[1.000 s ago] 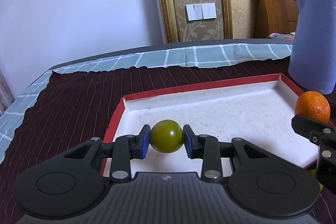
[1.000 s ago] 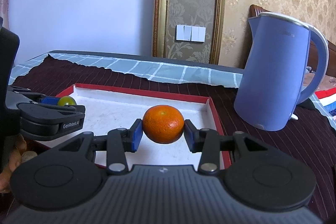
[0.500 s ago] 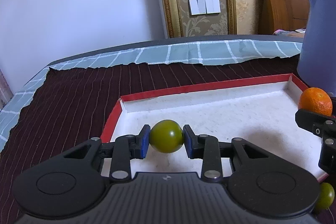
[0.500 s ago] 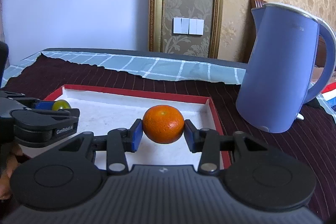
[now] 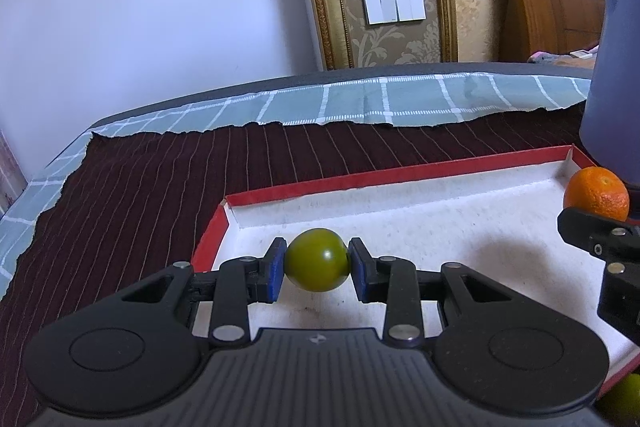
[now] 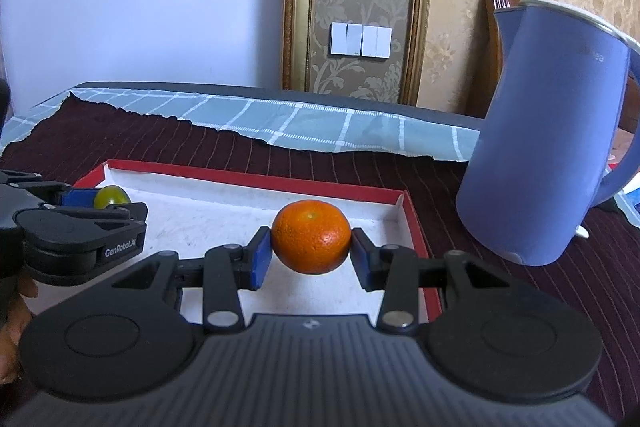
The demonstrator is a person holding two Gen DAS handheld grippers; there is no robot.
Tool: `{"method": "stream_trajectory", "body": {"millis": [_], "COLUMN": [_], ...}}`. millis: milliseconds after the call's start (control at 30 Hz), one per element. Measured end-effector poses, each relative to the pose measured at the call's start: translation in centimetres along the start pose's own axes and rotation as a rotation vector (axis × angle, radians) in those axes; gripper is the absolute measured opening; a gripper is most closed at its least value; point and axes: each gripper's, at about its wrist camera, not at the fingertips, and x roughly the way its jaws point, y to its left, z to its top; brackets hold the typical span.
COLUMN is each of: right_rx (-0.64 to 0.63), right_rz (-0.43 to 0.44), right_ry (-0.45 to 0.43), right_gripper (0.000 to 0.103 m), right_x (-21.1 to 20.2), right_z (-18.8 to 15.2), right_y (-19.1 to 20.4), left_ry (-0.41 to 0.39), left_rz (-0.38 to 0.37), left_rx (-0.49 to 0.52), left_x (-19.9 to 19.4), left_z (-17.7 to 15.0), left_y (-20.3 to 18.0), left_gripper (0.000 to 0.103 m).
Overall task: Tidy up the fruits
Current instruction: 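Carry the lime over the red tray with the left gripper while the right carries the orange, then open the left gripper to drop the lime while the right gripper drops the orange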
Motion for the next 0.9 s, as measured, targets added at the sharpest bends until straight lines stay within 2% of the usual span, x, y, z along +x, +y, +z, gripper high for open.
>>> {"method": "stream_trajectory", "body": {"millis": [333,633,833,867,900], "right_rx": [0.015,0.029,0.033,0.034,0.026], "right_rz": [0.000,-0.013,-0.027,-0.034,-0.037], "right_ry": [0.043,0.092,0.112,0.120,0.127], "right_gripper": [0.040,0.040,0.041,0.042,0.054], "right_x": [2.3,4.7,5.7,5.9,6.0], "right_z": [0.8,1.5,1.8,1.8,1.9], "right_y": [-0.8,-1.3,-1.2,-1.2,-1.0], "left_ry": [0.004,0.057,0.057,0.059,0.061], "left_rz": [0.005,-0.009,-0.013,-0.018,-0.019], "left_rx": [0.006,-0.024,-0.007,-0.010,-0.016], "left_x": [1.1,3.1,3.2,3.2,3.2], "left_z": [0.9,1.5,1.6,1.6,1.7], "left_y": [-0.4,-0.1,-0.4,-0.4,-0.3], "left_gripper": [0.033,0.033,0.034,0.035,0.040]}}
